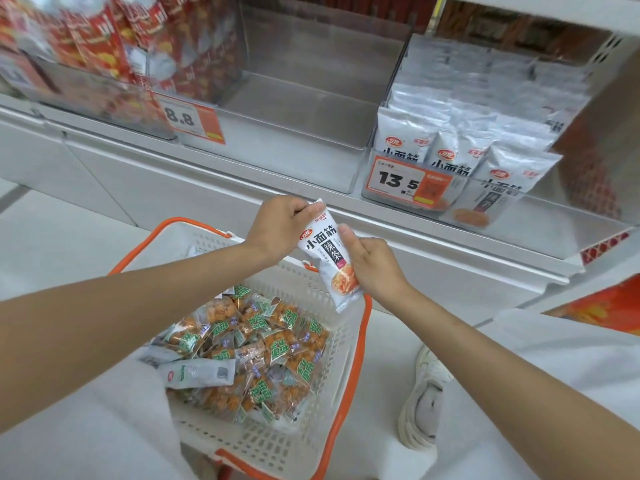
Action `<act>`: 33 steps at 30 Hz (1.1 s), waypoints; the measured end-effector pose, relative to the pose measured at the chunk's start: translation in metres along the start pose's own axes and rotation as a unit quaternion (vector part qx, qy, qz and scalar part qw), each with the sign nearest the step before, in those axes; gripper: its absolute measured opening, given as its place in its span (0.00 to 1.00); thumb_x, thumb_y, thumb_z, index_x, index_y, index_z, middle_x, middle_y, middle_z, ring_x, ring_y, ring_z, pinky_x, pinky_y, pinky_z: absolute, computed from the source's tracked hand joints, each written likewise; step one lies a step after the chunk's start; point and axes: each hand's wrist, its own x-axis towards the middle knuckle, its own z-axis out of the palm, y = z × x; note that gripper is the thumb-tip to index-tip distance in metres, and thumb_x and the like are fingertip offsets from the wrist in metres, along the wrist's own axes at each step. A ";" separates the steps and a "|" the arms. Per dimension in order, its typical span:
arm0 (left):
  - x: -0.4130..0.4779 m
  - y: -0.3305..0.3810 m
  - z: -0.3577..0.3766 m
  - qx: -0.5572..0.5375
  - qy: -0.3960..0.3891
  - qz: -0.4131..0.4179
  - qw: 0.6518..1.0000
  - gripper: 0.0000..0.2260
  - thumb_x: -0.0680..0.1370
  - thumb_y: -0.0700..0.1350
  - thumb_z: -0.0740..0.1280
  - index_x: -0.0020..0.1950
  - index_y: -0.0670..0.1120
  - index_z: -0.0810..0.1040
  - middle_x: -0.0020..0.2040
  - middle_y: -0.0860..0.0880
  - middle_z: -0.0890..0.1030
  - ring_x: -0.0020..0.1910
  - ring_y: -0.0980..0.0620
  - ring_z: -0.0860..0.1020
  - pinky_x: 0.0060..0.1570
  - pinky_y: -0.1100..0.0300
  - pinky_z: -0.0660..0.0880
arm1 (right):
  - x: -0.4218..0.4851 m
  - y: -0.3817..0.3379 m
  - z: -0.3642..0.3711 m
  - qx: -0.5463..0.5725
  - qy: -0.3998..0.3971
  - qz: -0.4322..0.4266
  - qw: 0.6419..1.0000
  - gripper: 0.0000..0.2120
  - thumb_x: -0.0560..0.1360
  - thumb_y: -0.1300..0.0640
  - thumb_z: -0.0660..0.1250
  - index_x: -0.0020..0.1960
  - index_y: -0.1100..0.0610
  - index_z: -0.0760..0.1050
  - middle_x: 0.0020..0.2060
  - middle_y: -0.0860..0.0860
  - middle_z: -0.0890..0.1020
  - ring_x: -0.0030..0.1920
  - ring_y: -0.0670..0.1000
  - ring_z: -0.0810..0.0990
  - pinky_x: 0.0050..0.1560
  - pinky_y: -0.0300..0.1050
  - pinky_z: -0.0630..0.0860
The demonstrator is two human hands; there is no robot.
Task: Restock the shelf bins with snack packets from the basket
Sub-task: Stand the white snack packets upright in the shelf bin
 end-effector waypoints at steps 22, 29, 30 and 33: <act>0.025 0.096 0.013 -0.077 0.047 0.085 0.992 0.25 0.75 0.60 0.67 0.27 0.43 0.72 0.23 0.54 0.69 0.25 0.56 0.64 0.27 0.55 0.64 | -0.008 -0.039 -0.092 0.011 -0.121 -0.030 0.992 0.05 0.79 0.54 0.66 0.55 0.51 0.77 0.46 0.52 0.82 0.42 0.48 0.82 0.46 0.45 0.82; 0.034 0.167 0.021 -0.178 -0.025 0.113 0.977 0.19 0.70 0.54 0.76 0.43 0.37 0.78 0.40 0.37 0.82 0.36 0.53 0.79 0.34 0.55 0.78 | -0.022 -0.053 -0.154 0.112 -0.026 -0.049 0.992 0.12 0.80 0.52 0.64 0.61 0.55 0.77 0.53 0.53 0.85 0.55 0.55 0.83 0.62 0.56 0.76; 0.035 0.179 0.022 -0.175 -0.041 0.114 0.977 0.11 0.71 0.49 0.76 0.43 0.44 0.78 0.39 0.44 0.82 0.34 0.57 0.79 0.32 0.61 0.77 | -0.024 -0.054 -0.162 0.124 -0.007 -0.055 0.991 0.13 0.80 0.52 0.64 0.62 0.56 0.77 0.54 0.54 0.84 0.56 0.56 0.83 0.63 0.57 0.76; 0.041 0.212 0.034 -0.159 -0.085 0.119 0.976 0.12 0.73 0.46 0.75 0.50 0.49 0.75 0.43 0.51 0.79 0.38 0.58 0.78 0.31 0.68 0.74 | -0.033 -0.056 -0.188 0.140 0.061 -0.060 0.986 0.13 0.78 0.53 0.67 0.61 0.55 0.76 0.54 0.54 0.84 0.54 0.57 0.83 0.61 0.60 0.77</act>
